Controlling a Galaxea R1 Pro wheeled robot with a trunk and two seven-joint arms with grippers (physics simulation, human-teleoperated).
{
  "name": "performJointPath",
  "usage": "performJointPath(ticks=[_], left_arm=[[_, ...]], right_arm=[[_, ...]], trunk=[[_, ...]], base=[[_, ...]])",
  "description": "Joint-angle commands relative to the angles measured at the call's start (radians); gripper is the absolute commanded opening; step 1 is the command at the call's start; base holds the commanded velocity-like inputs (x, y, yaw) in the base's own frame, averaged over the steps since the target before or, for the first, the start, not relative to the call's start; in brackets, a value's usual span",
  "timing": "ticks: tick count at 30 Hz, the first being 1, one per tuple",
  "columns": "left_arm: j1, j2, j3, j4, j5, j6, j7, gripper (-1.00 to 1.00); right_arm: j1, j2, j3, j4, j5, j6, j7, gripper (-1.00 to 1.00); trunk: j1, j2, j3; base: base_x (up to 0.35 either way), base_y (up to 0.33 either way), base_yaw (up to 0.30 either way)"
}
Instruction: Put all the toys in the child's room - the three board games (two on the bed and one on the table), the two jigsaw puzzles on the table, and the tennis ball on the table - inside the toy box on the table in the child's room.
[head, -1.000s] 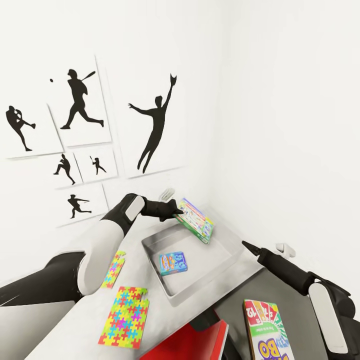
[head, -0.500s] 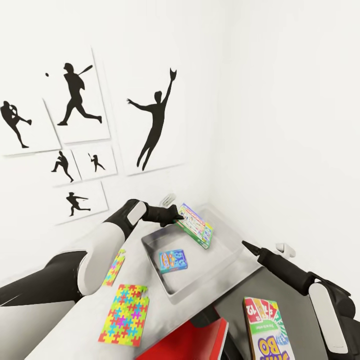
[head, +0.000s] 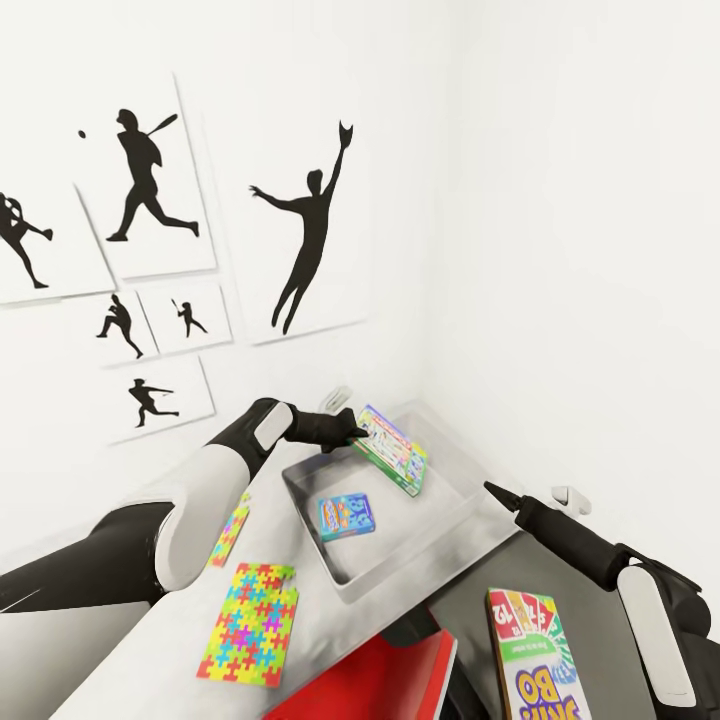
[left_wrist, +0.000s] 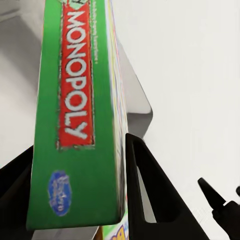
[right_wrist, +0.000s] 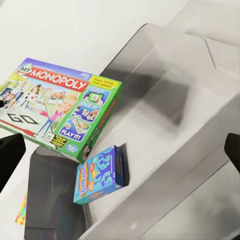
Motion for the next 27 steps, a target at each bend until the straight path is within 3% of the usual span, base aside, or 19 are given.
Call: performJointPath(ticks=[1, 13, 27], left_arm=[[-0.001, -0.001, 0.009, -0.002, -0.005, 0.005, -0.004, -1.00], [-0.001, -0.001, 0.009, -0.010, -0.007, -0.003, -0.081, -1.00], [-0.002, -0.001, 0.004, -0.011, -0.007, -0.028, -0.092, -1.00]], right_arm=[[-0.001, 0.000, -0.002, 0.000, 0.001, 0.006, 0.004, 1.00], [-0.001, 0.000, -0.002, 0.000, 0.002, 0.006, 0.006, 1.00], [-0.001, 0.000, -0.002, 0.000, 0.001, 0.006, 0.006, 1.00]], trunk=[[0.001, -0.002, -0.004], [0.001, -0.002, -0.023], [0.001, -0.002, -0.046]], base=[[0.000, 0.000, 0.000], [0.000, 0.000, 0.000], [0.000, 0.000, 0.000]])
